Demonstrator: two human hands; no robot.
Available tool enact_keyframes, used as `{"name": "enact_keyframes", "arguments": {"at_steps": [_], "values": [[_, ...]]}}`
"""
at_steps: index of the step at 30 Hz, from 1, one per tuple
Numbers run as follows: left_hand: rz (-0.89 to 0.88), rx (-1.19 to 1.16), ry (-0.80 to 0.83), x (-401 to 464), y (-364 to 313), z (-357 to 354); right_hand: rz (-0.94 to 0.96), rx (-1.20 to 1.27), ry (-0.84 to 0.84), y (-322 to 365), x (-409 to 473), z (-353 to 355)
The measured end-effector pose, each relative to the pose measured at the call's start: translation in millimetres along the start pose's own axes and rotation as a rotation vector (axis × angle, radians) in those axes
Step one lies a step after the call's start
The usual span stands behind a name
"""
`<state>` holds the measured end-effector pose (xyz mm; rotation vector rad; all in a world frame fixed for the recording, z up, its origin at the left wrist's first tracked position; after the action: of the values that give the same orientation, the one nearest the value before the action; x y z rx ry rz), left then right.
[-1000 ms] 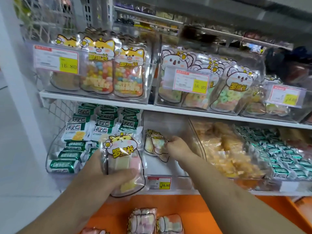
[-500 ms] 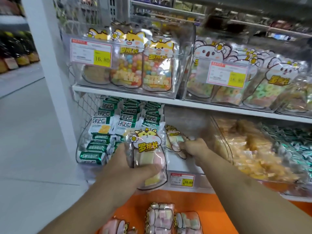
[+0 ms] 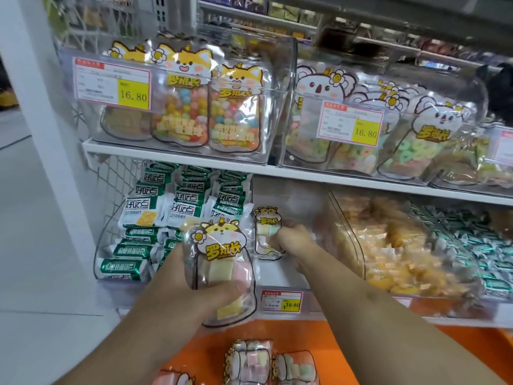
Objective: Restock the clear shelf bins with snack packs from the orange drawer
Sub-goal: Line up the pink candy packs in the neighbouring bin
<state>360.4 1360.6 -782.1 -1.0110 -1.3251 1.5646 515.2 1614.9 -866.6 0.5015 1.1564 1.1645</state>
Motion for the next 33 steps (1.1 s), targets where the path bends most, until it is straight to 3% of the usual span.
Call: {"name": "enact_keyframes", "arguments": {"at_steps": [13, 20, 24, 28, 33], "values": [[0.007, 0.049, -0.023, 1.3, -1.3, -5.2, -0.124, 0.254, 0.059, 7.0, 7.7, 13.0], [-0.001, 0.006, -0.017, 0.9, -3.0, -10.1, -0.204, 0.286, 0.282, 12.1, 16.9, 6.5], [0.020, 0.021, 0.013, 1.1, -4.9, -11.6, -0.173, 0.217, 0.296, 23.2, -7.6, 5.3], [0.050, 0.039, 0.024, -0.3, -4.4, -10.0, -0.095, 0.093, 0.183, 23.5, -15.2, 12.3], [0.065, -0.021, 0.019, 0.1, -0.8, -10.8, 0.058, 0.097, 0.162, 13.4, -11.5, 22.7]]}}
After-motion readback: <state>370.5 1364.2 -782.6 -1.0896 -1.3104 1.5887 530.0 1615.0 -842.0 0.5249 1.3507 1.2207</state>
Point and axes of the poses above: each hand's wrist, its own x-axis towards the middle knuckle, its own z-axis out of the back of the hand, y = z × x, the point moved 1 cm from there along x, towards the middle knuckle, and after that the axes turned 8 degrees about -z, right-handed, at the moved point
